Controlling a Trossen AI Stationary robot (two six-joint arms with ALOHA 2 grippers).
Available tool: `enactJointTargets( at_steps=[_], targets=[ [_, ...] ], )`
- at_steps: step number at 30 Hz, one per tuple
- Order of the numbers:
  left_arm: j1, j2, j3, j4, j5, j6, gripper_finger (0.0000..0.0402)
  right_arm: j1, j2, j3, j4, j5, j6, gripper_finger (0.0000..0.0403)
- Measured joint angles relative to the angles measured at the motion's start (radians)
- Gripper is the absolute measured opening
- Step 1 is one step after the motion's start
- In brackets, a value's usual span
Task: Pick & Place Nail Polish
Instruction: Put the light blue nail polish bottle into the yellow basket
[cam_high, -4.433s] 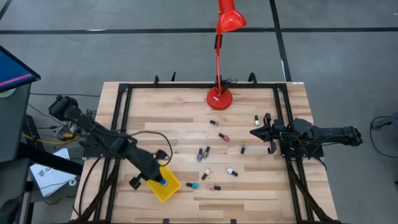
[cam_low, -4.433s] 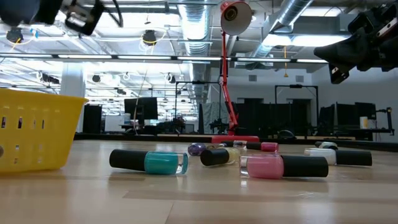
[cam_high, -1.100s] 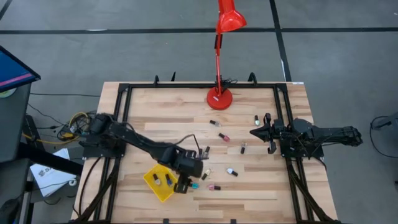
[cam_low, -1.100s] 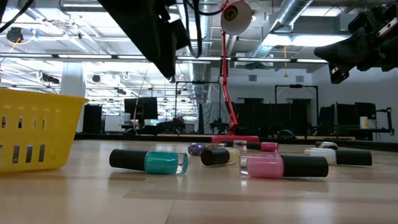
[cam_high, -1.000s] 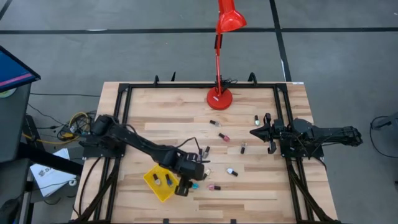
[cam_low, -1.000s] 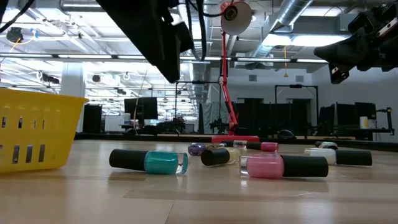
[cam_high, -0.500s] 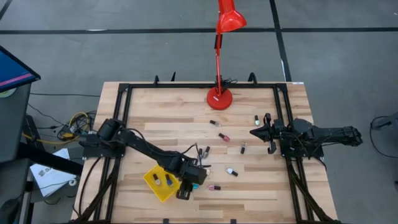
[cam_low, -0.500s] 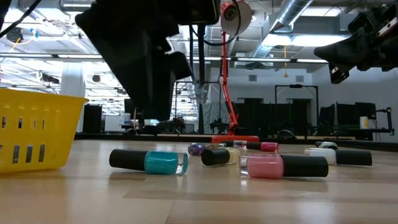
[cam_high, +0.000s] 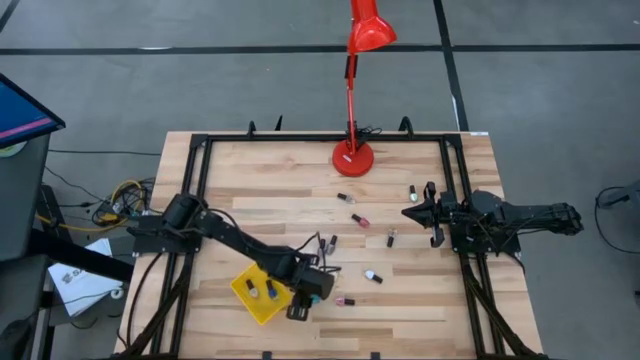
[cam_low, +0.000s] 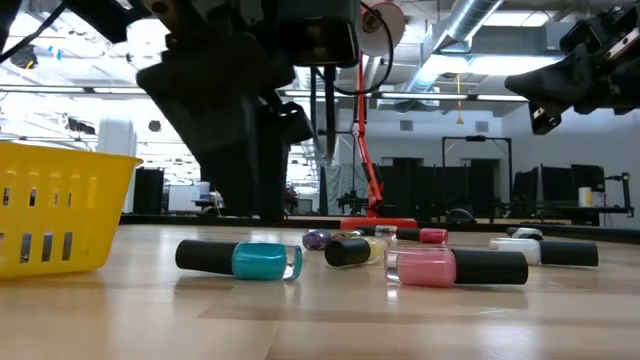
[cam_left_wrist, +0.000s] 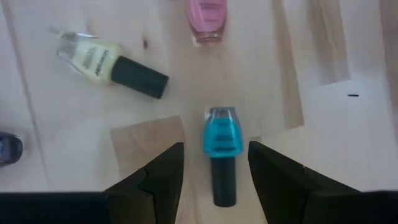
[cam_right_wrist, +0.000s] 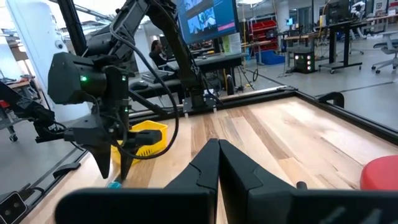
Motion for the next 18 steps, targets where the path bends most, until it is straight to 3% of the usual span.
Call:
enactJointTargets(
  at_steps=[18],
  targets=[
    [-0.004, 0.000, -0.027, 0.004, 0.009, -0.026, 0.0175, 0.000, 0.000, 0.000, -0.001, 0.000, 0.000, 0.0000]
  ],
)
